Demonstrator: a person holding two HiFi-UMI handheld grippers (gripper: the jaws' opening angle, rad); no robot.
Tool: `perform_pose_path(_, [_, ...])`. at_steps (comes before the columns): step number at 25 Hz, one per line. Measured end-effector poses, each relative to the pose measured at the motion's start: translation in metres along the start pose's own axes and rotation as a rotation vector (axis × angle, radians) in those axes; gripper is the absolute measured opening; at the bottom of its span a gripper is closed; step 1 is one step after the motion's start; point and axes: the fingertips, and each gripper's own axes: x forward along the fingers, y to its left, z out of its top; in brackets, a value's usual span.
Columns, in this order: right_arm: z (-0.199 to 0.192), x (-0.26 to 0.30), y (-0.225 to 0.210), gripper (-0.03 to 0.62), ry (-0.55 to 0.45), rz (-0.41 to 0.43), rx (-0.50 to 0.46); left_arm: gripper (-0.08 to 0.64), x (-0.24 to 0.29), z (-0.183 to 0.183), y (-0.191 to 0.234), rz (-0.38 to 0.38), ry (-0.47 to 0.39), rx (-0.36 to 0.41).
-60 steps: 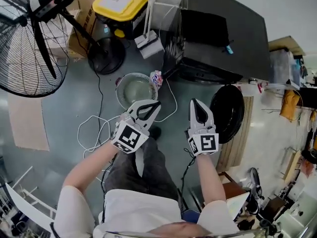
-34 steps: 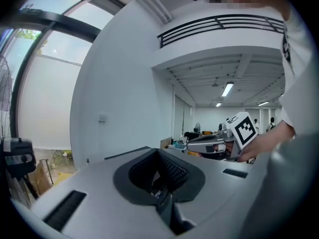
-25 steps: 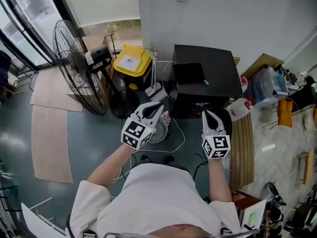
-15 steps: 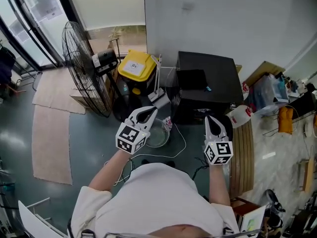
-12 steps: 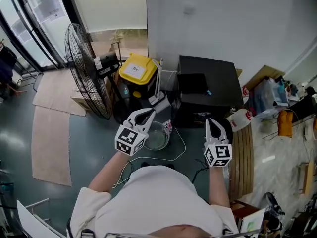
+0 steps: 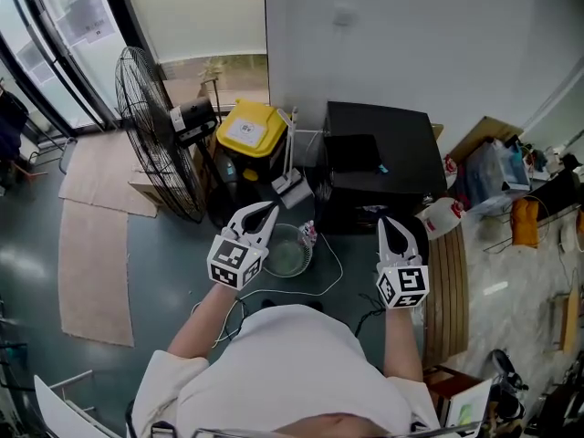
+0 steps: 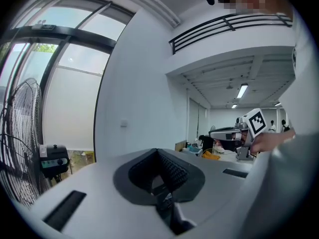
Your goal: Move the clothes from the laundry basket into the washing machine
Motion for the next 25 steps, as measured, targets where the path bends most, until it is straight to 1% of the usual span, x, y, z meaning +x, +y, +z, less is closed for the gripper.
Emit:
perform_pose_path(6, [-0.002, 0.0, 0.002, 0.011, 0.008, 0.009, -0.002, 0.005, 0.002, 0.001, -0.001, -0.003, -0.002, 0.003])
perform_pose_path(17, [-0.01, 0.0, 0.001, 0.011, 0.018, 0.019, 0.009, 0.005, 0.006, -0.007, -0.004, 0.0, 0.021, -0.003])
perform_pose_path(25, [-0.005, 0.003, -0.002, 0.011, 0.02, 0.036, -0.029, 0.006, 0.011, -0.004, -0.009, -0.002, 0.021, -0.001])
